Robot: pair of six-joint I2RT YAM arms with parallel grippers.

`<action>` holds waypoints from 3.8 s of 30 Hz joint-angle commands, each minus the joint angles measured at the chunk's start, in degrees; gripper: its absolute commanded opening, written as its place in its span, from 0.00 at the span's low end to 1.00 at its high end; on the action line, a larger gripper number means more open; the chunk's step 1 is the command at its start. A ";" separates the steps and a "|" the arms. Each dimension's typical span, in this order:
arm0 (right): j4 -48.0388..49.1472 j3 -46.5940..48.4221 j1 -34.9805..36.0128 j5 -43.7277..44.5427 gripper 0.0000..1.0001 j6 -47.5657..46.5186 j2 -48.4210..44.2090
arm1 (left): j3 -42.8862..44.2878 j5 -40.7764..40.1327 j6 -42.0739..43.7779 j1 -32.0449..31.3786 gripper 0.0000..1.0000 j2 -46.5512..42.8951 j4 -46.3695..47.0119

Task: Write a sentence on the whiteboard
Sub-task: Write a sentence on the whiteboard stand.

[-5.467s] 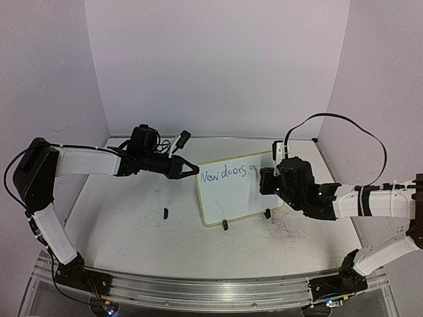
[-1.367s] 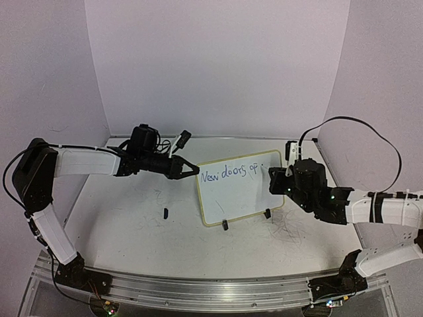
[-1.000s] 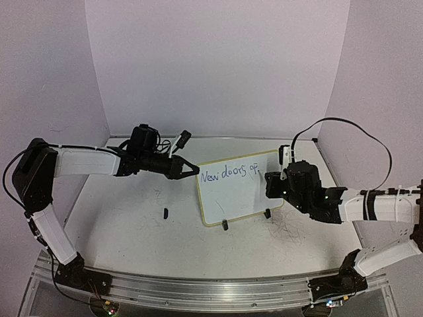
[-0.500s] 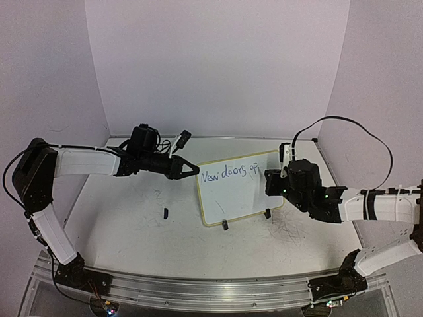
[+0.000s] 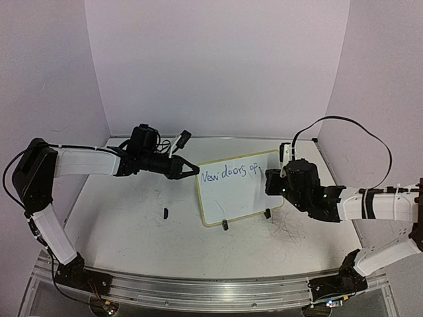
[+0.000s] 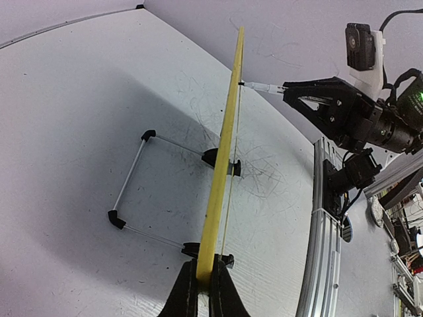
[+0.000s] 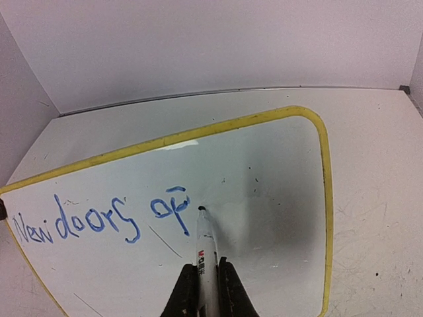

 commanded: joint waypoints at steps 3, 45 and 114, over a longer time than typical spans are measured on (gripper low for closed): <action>0.56 2.62 -0.72 2.99 0.00 0.71 0.88 | -0.38 -0.23 2.09 -0.64 0.00 -1.81 -3.27; -0.98 -0.20 -0.96 -1.68 0.00 0.86 0.81 | -0.43 -0.23 2.18 -0.64 0.00 -1.96 -3.25; 0.47 3.60 -1.79 2.27 0.00 -3.77 -0.61 | -0.41 -0.44 2.44 -0.95 0.00 -1.44 -3.35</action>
